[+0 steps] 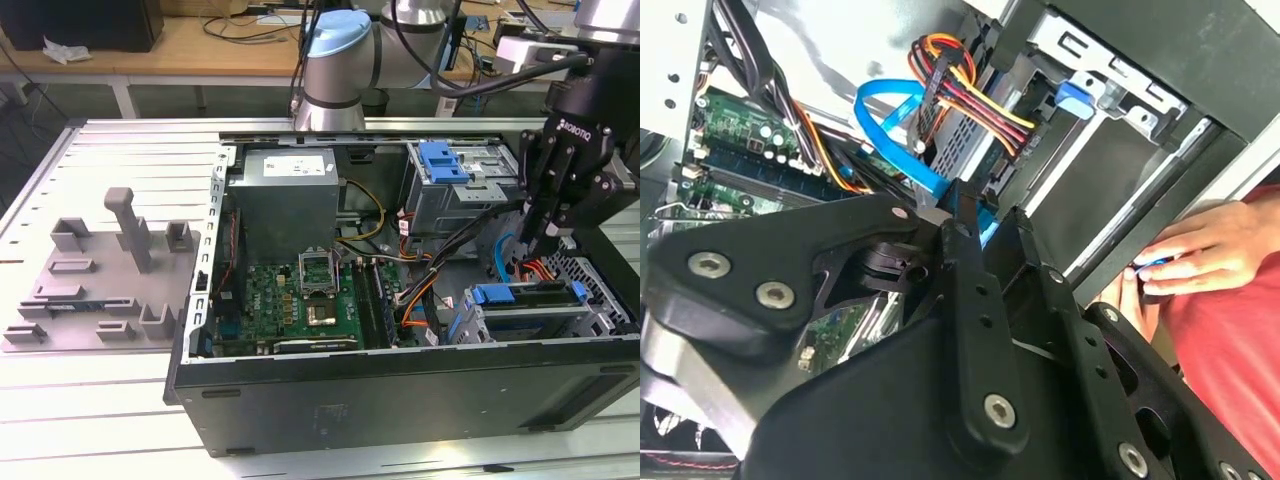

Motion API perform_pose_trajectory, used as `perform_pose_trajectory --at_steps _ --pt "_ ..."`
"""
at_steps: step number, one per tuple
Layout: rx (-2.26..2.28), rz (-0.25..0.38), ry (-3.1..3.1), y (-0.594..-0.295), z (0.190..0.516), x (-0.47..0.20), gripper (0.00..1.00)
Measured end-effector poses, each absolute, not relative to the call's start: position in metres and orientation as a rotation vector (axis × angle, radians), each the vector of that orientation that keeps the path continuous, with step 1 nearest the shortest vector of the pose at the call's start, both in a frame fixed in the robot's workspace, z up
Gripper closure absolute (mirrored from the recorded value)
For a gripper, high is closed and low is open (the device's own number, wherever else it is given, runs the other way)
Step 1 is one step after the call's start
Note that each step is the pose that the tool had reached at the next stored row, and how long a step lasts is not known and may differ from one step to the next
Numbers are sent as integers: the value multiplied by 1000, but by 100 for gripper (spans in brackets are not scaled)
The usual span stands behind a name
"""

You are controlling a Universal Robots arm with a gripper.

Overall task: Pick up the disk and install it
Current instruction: 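Insert the second disk wire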

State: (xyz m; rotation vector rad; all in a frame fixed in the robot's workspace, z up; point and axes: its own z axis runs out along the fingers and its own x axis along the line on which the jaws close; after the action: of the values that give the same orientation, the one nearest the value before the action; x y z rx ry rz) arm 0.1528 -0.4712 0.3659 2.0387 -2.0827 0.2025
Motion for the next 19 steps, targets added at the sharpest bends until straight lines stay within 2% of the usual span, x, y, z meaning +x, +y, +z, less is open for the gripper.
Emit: perform_pose_trajectory --at_steps 5,15,16,18,19 --pt "2042 217 -2091 -471 365 153 69" --pt "1993 194 -2121 -471 364 157 69" --pt "1986 191 -2126 -471 364 158 71" --pt "1978 188 -2131 -471 364 158 84" --pt "1973 186 -2134 -471 364 159 84"
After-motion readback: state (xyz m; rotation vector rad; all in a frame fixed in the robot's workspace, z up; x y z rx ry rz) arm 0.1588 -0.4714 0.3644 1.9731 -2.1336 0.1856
